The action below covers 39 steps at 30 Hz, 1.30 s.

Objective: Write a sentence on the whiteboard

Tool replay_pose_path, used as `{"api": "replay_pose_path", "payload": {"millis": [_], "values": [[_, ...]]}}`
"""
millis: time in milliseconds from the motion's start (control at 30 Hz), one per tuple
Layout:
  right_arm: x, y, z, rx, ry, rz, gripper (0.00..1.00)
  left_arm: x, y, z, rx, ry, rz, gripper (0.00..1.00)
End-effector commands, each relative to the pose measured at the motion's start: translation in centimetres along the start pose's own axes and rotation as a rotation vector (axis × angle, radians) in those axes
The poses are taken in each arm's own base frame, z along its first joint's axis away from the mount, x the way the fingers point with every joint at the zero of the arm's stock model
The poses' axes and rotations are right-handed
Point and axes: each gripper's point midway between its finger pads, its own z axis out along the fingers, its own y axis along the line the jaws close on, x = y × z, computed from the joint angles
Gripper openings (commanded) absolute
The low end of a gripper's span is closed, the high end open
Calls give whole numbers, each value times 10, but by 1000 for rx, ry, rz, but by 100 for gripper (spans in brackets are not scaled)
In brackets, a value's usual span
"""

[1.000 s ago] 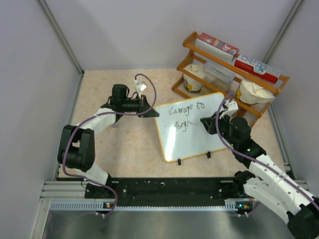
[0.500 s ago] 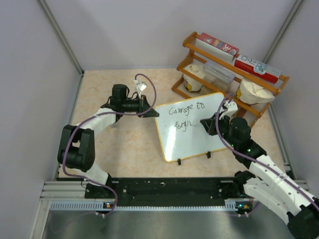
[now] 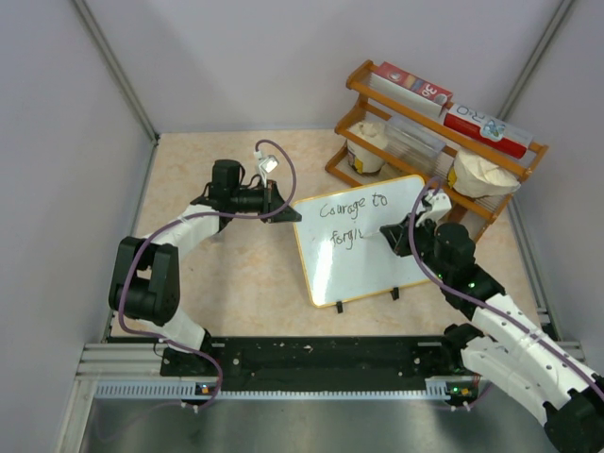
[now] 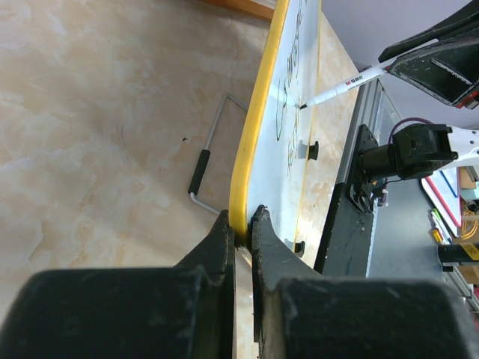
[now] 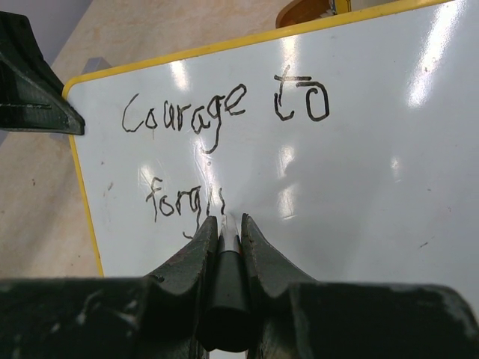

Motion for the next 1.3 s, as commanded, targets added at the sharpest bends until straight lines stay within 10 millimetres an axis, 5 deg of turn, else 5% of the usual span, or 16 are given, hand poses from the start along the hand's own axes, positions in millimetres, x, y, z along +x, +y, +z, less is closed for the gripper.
{"api": "replay_pose_path", "payload": {"millis": [0,400,667,1267], "values": [[-13,-13,2,76,-36,-28,0,40,20,16,-60,91,109,0],[-36,-9,11,81,-88,-38,0,41,20,16,-63,93,108,0],[-43,2,-2,26,-126,-34,0,40,21,16,-63,93,108,0],[-15,0,1,3,-50,-10,0,40,20,16,-60,93,108,0]]}}
